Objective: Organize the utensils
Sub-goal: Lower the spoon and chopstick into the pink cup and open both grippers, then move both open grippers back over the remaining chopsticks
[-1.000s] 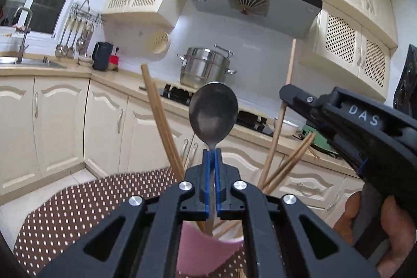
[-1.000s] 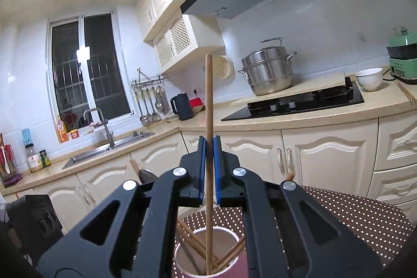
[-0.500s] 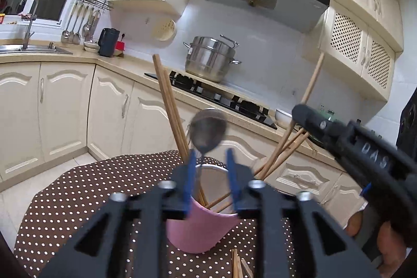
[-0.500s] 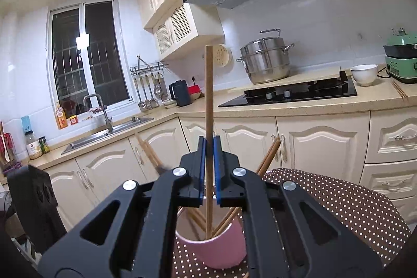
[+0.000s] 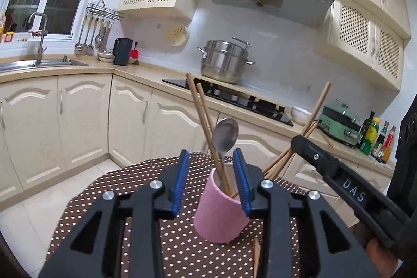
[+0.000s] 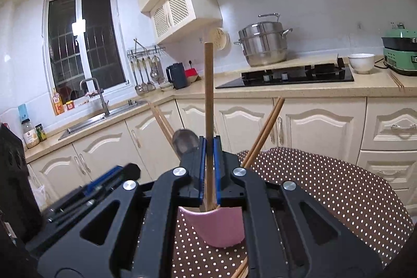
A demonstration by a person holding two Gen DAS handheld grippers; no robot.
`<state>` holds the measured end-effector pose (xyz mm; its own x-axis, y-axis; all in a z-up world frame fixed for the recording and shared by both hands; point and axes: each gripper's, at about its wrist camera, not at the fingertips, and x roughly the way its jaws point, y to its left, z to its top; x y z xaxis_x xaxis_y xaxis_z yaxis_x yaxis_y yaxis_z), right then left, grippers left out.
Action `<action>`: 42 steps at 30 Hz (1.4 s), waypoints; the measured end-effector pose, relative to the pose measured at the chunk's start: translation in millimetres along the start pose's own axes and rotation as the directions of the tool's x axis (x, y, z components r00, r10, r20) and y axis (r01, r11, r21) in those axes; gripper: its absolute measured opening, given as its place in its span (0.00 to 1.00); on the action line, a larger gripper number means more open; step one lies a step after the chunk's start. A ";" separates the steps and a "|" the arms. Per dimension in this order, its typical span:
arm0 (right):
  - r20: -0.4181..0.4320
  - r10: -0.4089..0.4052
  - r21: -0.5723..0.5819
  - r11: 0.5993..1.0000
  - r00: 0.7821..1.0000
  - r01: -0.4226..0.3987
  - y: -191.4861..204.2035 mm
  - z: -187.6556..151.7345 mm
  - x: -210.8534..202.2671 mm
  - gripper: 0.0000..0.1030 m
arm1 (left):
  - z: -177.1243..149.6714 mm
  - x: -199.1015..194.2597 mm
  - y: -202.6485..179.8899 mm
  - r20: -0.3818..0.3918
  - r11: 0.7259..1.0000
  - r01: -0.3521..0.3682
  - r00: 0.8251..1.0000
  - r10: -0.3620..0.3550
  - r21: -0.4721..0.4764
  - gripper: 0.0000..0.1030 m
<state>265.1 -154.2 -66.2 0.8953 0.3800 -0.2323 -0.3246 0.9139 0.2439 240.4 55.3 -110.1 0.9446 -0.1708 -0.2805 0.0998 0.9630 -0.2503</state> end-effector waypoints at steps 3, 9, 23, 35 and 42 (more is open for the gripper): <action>-0.013 -0.014 -0.001 1.000 1.000 0.014 1.5 -3.6 -0.3 0.07 | 0.5 -3.3 0.6 -0.013 1.000 -0.009 1.000 0.009 0.007 0.36; -0.036 -0.050 0.016 0.999 0.998 0.050 -0.7 -6.1 -5.1 0.11 | -0.5 -9.2 0.5 -0.044 1.000 -0.021 0.999 0.022 0.023 0.39; -0.052 -0.085 0.022 0.996 0.995 0.086 -25.3 -2.8 -48.0 0.42 | -14.0 -16.1 -10.4 -0.303 0.995 0.068 0.952 -0.044 0.070 0.39; -0.310 -0.136 0.007 0.989 0.941 0.145 -71.9 -37.0 -63.8 0.44 | -70.0 24.0 -30.6 -0.672 0.988 0.136 0.739 -0.052 0.072 0.39; -0.452 -0.123 0.030 0.988 0.884 0.153 -90.7 -62.7 -61.4 0.45 | -76.1 42.3 -49.9 -0.719 0.983 0.135 0.695 -0.004 0.124 0.39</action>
<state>220.5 -251.4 -133.2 0.6933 0.2878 -0.6607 -0.1748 0.9566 0.2333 251.5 -15.8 -180.0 0.4306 -0.2728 -0.8603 0.2646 0.9495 -0.1687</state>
